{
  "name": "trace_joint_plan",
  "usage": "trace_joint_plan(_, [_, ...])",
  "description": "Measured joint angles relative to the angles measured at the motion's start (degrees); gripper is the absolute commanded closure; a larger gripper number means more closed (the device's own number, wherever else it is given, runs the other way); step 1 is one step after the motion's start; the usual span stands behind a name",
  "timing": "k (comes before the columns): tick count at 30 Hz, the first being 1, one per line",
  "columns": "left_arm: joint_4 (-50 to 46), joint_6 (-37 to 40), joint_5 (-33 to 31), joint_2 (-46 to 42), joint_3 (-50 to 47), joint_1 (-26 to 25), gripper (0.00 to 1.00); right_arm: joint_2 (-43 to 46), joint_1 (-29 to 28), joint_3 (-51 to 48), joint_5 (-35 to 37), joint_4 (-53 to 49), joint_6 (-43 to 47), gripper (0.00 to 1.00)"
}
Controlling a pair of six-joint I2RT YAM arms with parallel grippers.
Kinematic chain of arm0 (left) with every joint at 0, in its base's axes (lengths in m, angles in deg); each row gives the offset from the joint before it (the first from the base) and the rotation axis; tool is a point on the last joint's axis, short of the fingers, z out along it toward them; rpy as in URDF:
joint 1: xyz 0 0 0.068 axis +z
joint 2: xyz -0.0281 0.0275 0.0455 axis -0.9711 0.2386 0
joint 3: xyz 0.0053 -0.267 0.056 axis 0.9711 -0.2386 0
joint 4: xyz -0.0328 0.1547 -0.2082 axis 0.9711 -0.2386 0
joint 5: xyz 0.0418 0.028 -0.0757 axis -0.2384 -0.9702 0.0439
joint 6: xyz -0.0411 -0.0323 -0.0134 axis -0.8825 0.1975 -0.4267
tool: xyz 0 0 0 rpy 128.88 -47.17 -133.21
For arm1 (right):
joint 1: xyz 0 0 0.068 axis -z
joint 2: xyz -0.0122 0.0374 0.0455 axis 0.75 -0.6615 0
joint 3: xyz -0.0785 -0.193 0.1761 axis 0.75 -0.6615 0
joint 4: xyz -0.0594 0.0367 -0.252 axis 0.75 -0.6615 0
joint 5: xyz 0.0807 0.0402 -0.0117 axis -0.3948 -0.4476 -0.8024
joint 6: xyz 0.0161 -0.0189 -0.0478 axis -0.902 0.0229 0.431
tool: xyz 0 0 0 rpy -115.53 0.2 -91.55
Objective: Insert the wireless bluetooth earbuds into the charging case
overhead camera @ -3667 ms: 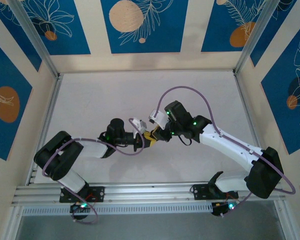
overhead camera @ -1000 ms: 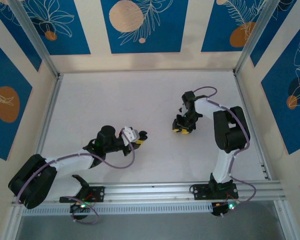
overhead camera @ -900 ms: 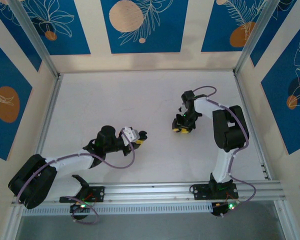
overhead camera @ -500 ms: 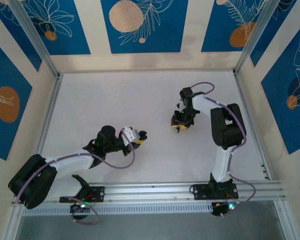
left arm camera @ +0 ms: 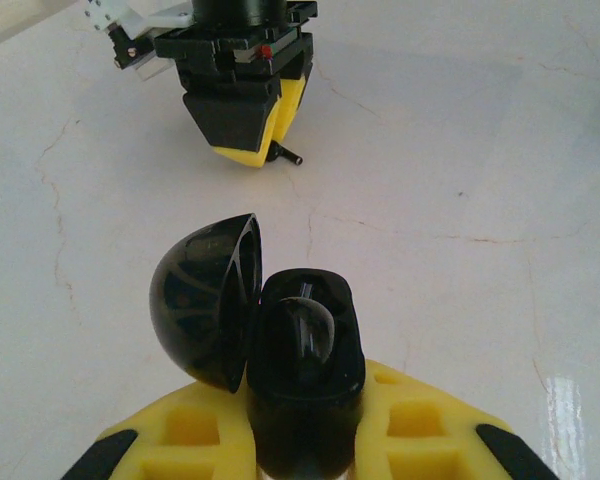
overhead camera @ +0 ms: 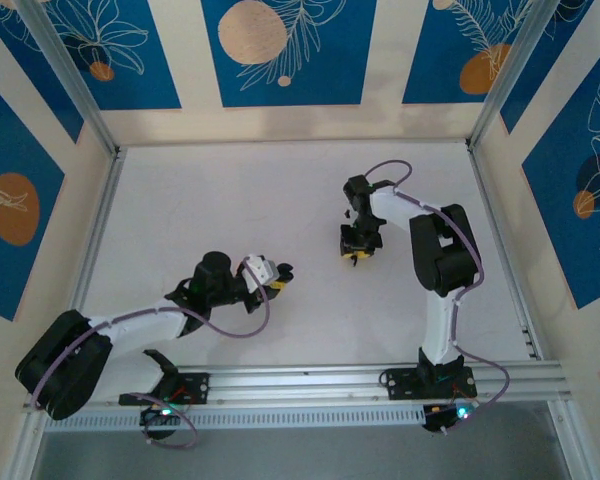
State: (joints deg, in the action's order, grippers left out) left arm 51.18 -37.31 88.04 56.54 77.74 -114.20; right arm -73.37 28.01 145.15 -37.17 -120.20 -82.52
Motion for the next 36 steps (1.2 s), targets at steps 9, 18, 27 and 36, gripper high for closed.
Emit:
trace_joint_plan(9, [-0.7, 0.0, -0.1, -0.8, 0.0, 0.0, 0.83, -0.1, -1.2, 0.1, 2.8, -0.5, 0.0, 0.73])
trace_joint_plan(18, [-1.1, 0.0, -0.1, -0.8, 0.0, 0.0, 0.83, -0.1, -1.2, 0.1, 3.4, -0.7, 0.0, 0.79])
trace_joint_plan(27, [-1.0, -0.1, -1.4, -0.5, 0.0, 0.0, 0.83, 2.3, -2.4, -2.6, 3.3, -0.9, -0.3, 0.82])
trace_joint_plan(36, [3.0, -3.8, -2.3, 10.5, 0.7, -0.1, 0.85, 13.5, -4.6, -10.4, 3.5, 5.7, -1.5, 0.83])
